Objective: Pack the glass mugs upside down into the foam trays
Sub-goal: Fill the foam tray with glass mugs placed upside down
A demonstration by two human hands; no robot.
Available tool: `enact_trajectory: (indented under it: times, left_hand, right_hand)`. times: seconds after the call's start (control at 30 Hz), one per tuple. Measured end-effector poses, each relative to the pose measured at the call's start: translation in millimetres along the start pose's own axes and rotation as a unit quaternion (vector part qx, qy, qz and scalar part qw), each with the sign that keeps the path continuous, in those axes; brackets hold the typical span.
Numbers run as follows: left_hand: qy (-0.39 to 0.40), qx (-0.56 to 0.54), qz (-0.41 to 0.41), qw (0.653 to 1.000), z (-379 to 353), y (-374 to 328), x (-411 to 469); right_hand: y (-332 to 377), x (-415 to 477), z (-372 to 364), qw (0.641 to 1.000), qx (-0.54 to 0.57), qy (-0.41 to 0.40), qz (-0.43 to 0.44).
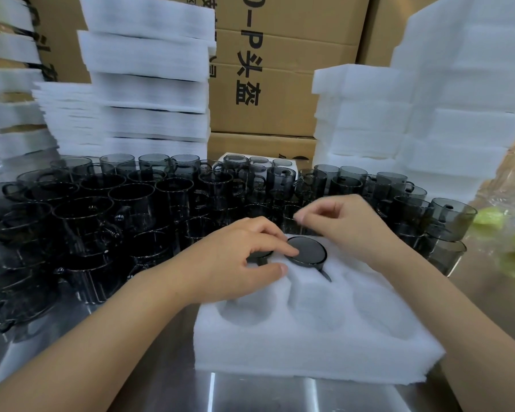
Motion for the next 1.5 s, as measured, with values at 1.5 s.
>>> enact_trajectory:
  times: [1.5]
  left_hand:
    - [0.01,-0.007,-0.002,1.0,-0.7,-0.1,-1.0]
  right_hand:
    - [-33.3,10.3,88.8,0.889,-0.412,-0.191,-0.061]
Point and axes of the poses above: each hand's wrist, its own x-axis towards the middle knuckle, its own z-axis out of the back of the hand, y = z × x, the point moved 9 cm from there along x, towards the middle knuckle, and after that the axes turned 15 degrees about -y, right-handed, at the moved point
